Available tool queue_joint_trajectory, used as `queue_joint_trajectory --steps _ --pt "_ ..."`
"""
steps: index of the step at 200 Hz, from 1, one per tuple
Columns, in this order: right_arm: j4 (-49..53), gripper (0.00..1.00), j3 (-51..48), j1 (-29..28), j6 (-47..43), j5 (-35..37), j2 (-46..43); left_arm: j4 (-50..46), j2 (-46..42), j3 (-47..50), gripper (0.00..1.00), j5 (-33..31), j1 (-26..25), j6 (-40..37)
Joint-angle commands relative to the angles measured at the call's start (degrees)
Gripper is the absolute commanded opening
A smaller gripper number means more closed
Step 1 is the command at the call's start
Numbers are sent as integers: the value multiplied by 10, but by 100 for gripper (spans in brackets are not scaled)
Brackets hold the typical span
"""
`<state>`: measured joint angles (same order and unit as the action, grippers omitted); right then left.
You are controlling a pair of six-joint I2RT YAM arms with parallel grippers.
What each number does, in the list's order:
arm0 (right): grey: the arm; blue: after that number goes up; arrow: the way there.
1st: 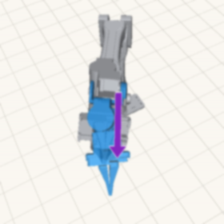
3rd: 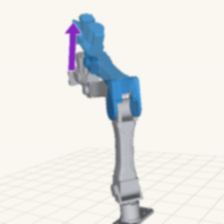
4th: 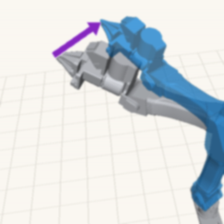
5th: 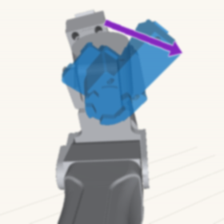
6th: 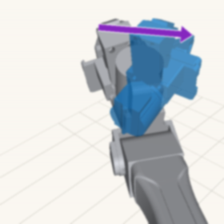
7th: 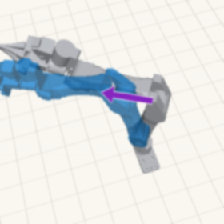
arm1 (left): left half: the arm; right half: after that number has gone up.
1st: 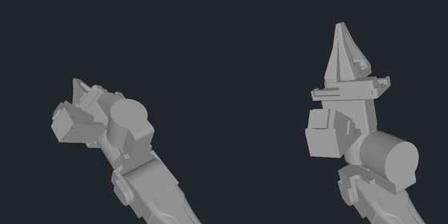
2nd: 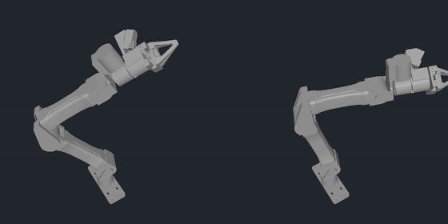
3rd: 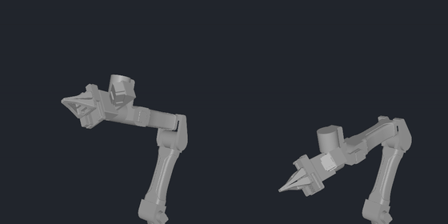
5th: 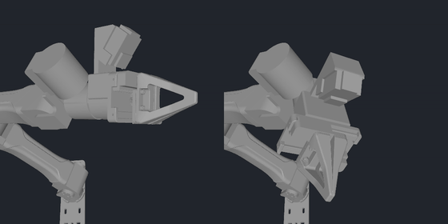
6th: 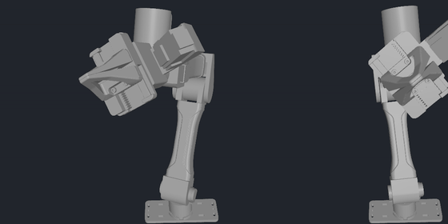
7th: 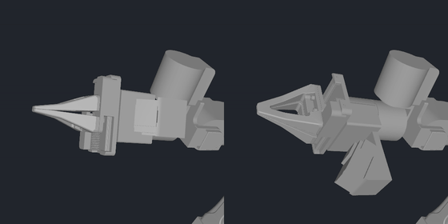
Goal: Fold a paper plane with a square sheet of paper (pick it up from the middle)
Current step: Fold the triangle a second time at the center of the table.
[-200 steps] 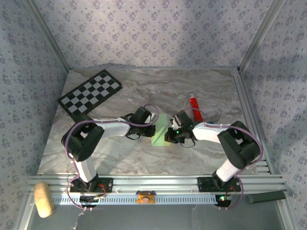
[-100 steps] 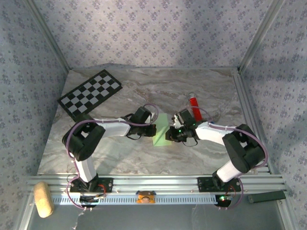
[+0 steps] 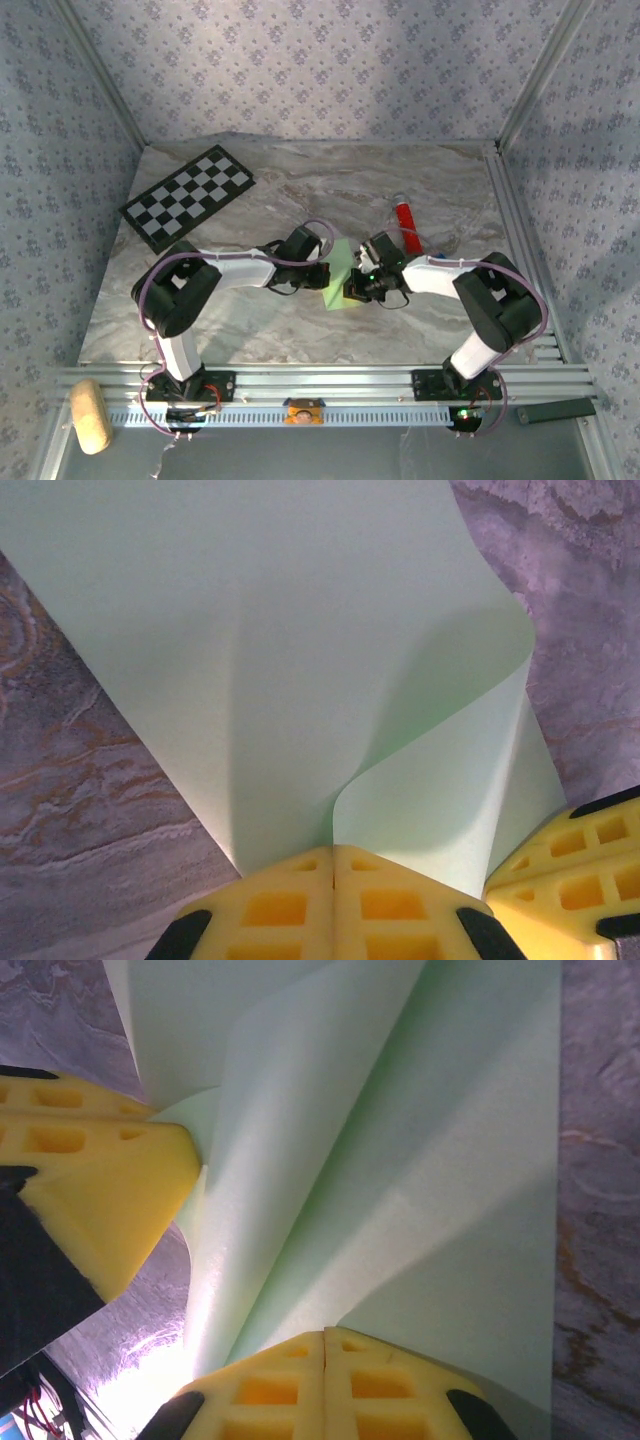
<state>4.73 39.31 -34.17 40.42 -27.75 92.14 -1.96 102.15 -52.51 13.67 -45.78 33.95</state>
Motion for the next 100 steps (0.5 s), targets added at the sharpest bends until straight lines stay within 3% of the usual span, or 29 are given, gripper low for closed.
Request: queue_joint_trajectory --steps 1,100 --pt "36 5 -3 0 -14 28 20 -43 13 -16 0 -16 -3 -13" --pt "39 5 -13 9 -18 30 20 -38 11 -21 0 -19 -3 -44"
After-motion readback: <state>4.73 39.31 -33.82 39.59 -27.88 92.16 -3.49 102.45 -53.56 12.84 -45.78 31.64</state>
